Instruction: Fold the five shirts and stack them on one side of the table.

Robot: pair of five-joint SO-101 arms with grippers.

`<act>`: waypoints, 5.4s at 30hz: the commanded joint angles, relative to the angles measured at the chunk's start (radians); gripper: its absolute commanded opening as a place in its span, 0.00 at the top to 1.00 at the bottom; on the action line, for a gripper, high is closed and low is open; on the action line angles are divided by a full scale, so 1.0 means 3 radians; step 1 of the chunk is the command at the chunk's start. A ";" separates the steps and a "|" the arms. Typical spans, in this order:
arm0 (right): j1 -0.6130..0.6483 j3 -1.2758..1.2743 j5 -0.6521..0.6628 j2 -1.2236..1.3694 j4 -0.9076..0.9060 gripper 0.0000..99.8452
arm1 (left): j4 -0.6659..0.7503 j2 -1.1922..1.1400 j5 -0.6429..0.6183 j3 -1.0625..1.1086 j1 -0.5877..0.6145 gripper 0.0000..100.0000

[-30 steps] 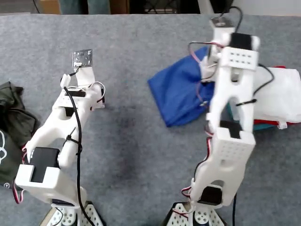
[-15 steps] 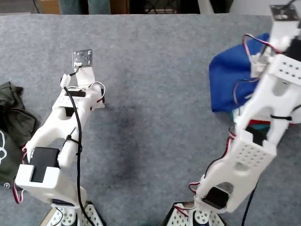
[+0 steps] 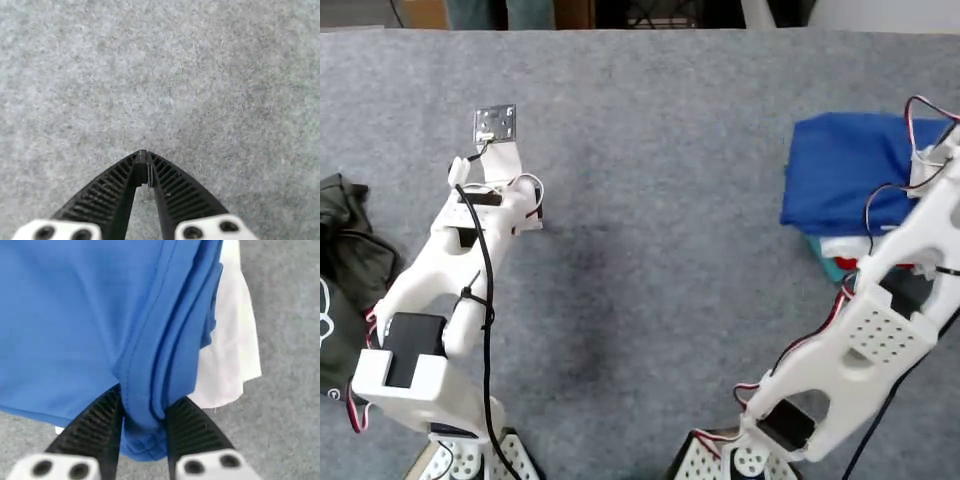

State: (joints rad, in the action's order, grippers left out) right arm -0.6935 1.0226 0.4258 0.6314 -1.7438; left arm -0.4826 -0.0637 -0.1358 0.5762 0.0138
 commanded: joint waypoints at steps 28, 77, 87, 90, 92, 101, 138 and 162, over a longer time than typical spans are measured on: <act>0.0164 0.0550 -0.0164 0.0013 0.0143 0.97 | -0.0445 0.0046 0.0036 -0.0263 0.0074 0.97; 0.1325 0.1972 -0.0097 -0.0340 -0.0077 0.98 | -0.1913 0.0164 0.1493 -0.0294 0.2908 0.97; 0.1693 0.1972 -0.0430 -0.0340 -0.0077 0.98 | -0.2424 0.0977 0.1488 -0.0243 0.1194 0.97; 0.1841 0.1972 -0.0552 -0.0335 -0.0077 0.98 | -0.2399 0.1187 0.1488 -0.0110 0.0412 0.97; 0.1964 0.1972 -0.0685 -0.0320 -0.0077 0.98 | -0.2394 0.1212 0.1488 -0.0084 -0.0115 0.97; 0.2215 0.1977 -0.0946 -0.0315 0.0107 0.98 | -0.2276 0.1089 0.1488 -0.0105 -0.0990 0.97; 0.3606 0.0662 -0.0726 0.0514 0.0113 0.73 | -0.2920 0.1330 0.0910 0.0529 0.1046 0.72; 0.4286 0.0647 -0.0726 0.0698 -0.0056 0.69 | -0.2102 0.1381 0.1396 0.1516 0.1946 0.97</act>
State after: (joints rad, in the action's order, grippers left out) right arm 0.6153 1.2098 0.2033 0.9291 -1.7530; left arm -1.1454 0.3475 0.2555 1.0764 0.4296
